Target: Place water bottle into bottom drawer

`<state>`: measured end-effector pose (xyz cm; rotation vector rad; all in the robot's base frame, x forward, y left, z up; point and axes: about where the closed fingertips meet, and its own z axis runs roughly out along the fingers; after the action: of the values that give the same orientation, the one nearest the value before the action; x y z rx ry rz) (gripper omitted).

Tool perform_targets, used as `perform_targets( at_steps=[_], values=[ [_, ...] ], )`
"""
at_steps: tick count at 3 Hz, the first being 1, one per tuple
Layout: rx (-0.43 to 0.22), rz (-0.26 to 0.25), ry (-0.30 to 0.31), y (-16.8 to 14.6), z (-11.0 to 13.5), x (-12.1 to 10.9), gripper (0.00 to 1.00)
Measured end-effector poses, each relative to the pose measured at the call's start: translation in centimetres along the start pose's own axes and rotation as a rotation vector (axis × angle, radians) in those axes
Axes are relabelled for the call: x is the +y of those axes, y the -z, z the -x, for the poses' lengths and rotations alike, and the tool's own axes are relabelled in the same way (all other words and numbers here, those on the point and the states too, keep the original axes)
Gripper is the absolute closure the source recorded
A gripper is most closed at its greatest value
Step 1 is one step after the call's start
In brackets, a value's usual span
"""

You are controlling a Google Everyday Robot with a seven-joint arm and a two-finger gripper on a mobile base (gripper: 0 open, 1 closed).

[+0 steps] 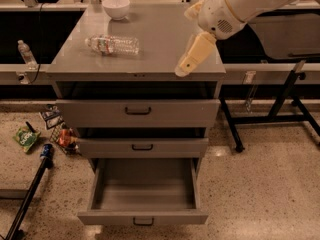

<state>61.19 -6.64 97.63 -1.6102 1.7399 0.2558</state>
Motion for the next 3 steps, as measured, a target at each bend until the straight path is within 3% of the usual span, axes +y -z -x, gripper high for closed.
perform_targets(
  at_steps=[1,2,3],
  values=[
    [-0.052,-0.061,-0.063,-1.7,-0.8,-4.6,0.00],
    [-0.132,-0.081,-0.128,-5.1,-2.5,-9.1,0.00],
    [-0.186,-0.055,-0.177,-10.1,-3.9,-11.8,0.00]
  ],
)
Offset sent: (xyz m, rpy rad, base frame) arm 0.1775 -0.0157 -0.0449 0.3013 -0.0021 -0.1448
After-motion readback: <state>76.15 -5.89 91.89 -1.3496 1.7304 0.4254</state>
